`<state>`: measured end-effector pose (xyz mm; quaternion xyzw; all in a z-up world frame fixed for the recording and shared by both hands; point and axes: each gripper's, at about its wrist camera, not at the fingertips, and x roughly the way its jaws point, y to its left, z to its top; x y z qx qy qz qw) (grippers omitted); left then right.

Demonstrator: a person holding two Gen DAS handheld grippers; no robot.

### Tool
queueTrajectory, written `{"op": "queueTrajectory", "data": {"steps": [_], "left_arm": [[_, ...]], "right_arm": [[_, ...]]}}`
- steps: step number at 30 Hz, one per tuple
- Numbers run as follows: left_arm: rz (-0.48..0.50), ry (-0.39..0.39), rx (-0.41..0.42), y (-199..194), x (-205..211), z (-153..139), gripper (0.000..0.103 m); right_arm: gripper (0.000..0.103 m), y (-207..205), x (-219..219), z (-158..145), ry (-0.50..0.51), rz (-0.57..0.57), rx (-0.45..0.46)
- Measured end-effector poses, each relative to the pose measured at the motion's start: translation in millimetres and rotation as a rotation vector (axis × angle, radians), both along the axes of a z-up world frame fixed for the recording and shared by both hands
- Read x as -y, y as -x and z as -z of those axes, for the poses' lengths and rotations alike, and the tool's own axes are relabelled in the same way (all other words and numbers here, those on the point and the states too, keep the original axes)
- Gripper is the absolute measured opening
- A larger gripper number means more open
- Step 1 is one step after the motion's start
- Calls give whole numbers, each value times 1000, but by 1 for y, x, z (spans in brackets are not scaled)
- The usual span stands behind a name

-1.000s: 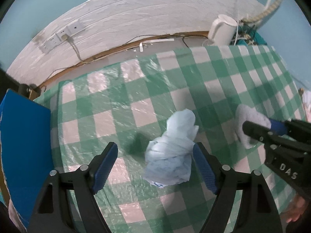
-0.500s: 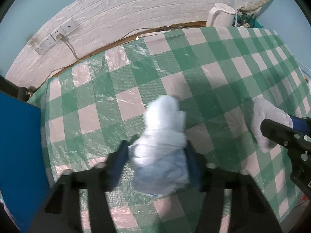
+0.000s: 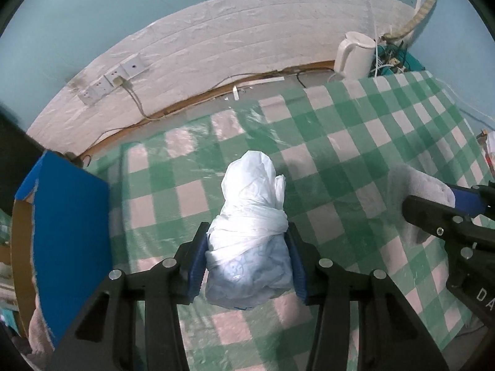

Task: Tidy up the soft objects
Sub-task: 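Carry the blue sock and white cloth over the box with both tools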

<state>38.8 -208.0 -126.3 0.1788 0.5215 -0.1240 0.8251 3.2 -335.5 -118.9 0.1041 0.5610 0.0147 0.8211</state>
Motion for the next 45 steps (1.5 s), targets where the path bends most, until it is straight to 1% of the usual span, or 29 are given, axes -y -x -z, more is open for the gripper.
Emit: {"op": "queueTrajectory", "data": {"steps": [6, 13, 19, 21, 32, 40, 45], "left_arm": [[-28, 12, 26, 0, -18, -20, 48], [-59, 36, 60, 10, -43, -48, 48], [-93, 50, 89, 16, -68, -71, 48], [-102, 42, 104, 18, -79, -77, 48], [-186, 37, 128, 26, -143, -95, 48], [-236, 42, 154, 32, -182, -107, 48], [-268, 46, 160, 32, -204, -110, 48]], "right_arm": [[28, 1, -16, -20, 4, -24, 30], [28, 6, -36, -42, 9, -52, 58], [28, 7, -56, -56, 9, -83, 73], [28, 7, -64, -60, 11, -100, 79], [28, 7, -113, -76, 17, -194, 103], [28, 4, -160, -87, 15, -275, 118], [28, 1, -189, -93, 16, -321, 126]]}}
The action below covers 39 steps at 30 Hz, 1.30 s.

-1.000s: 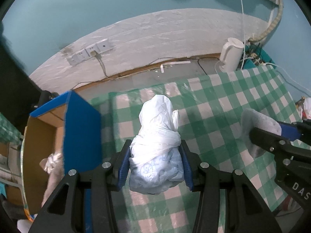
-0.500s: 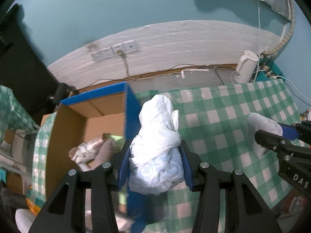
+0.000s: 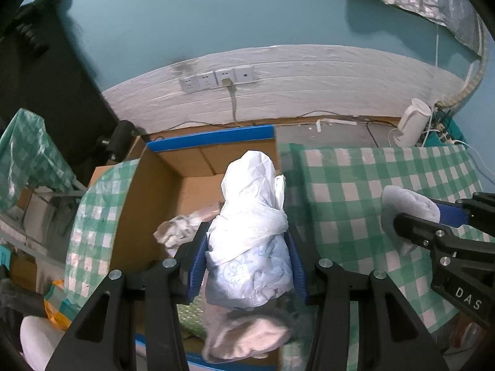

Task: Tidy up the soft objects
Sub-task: 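Carry the blue sock and white cloth over the box with both tools, then open both tools to drop the sock and cloth into the box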

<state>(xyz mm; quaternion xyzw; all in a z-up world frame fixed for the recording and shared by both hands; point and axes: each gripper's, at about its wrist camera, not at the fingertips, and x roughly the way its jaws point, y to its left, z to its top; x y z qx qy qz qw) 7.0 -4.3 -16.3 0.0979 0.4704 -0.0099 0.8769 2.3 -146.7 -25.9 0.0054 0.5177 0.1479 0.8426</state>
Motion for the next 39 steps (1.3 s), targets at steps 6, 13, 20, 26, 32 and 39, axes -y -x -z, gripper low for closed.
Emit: {"op": "queueTrajectory", "data": {"steps": [6, 13, 20, 26, 32, 39], "left_arm": [[-36, 3, 7, 2, -26, -2, 48], [-90, -5, 9, 4, -62, 4, 48], [-168, 8, -22, 1, -102, 19, 48], [-206, 24, -41, -2, -123, 28, 49], [-225, 17, -74, -2, -132, 38, 66], [-215, 0, -74, 1, -131, 33, 75]], "right_arm": [[28, -6, -33, -5, 0, -46, 6], [28, -16, -76, -5, -5, -111, 6], [28, -26, -109, 5, -10, -154, -16], [32, -33, -136, 9, -3, -182, -23], [45, -37, -146, 11, 18, -181, -11], [56, -35, -142, 5, 35, -171, 8]]}}
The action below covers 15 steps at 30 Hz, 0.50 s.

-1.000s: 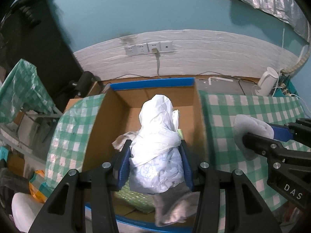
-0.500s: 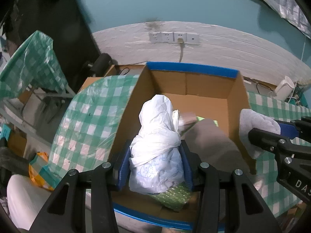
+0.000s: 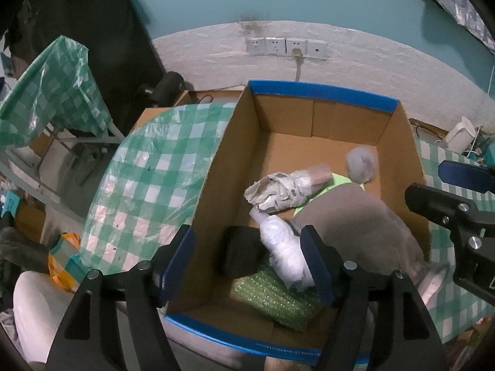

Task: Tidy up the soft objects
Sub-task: 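Open both tools to drop the sock and cloth into the box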

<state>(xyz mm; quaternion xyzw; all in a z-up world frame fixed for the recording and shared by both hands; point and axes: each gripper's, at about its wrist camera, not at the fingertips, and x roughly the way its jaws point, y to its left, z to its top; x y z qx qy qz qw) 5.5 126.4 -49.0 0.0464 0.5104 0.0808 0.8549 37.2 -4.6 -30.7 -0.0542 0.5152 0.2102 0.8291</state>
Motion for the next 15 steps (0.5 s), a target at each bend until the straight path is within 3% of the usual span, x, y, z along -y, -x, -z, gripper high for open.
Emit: {"op": "queueTrajectory", "data": {"steps": [3, 15], "left_arm": [[19, -6, 22, 5, 4, -9, 80], [61, -14, 93, 32, 25, -50, 83]], "right_arm": [[56, 2, 8, -6, -5, 20, 6], [60, 30, 51, -49, -34, 98, 79]]}}
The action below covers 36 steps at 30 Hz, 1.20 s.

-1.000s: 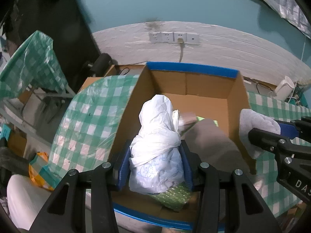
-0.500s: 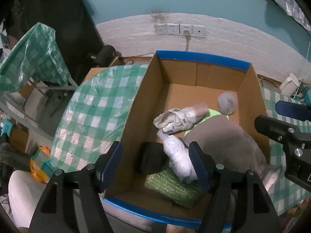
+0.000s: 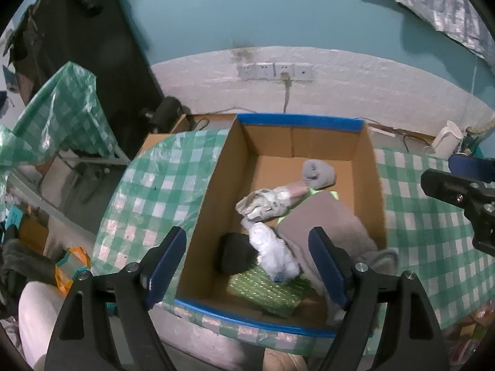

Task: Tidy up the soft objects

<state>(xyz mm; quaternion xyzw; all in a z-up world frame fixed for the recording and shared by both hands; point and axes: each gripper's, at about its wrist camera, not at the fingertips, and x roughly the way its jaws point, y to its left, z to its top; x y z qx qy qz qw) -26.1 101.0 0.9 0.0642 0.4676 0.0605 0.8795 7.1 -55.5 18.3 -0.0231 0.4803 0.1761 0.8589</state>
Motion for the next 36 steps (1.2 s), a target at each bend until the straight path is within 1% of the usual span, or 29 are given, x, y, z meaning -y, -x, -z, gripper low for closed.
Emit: {"op": "queueTrajectory", "data": {"steps": [3, 12, 16, 19, 21, 25, 29, 36], "left_arm": [[27, -2, 12, 6, 10, -8, 87], [57, 41, 53, 24, 22, -35, 89], [65, 19, 77, 31, 28, -45, 90], [70, 3, 93, 35, 32, -50, 93], [72, 4, 85, 35, 35, -52, 94], [68, 16, 45, 32, 38, -49, 94], [60, 9, 47, 31, 39, -46, 94], [58, -1, 38, 29, 41, -42, 94]], "right_arm": [[61, 9, 11, -8, -7, 13, 15], [61, 39, 43, -22, -36, 58, 45], [61, 50, 53, -24, -37, 70, 55], [61, 55, 58, -28, -47, 77, 66], [62, 57, 62, -32, -61, 78, 72], [62, 60, 66, -37, -51, 81, 97], [62, 59, 70, -38, -71, 85, 98], [62, 58, 69, -29, -72, 84, 79]]}}
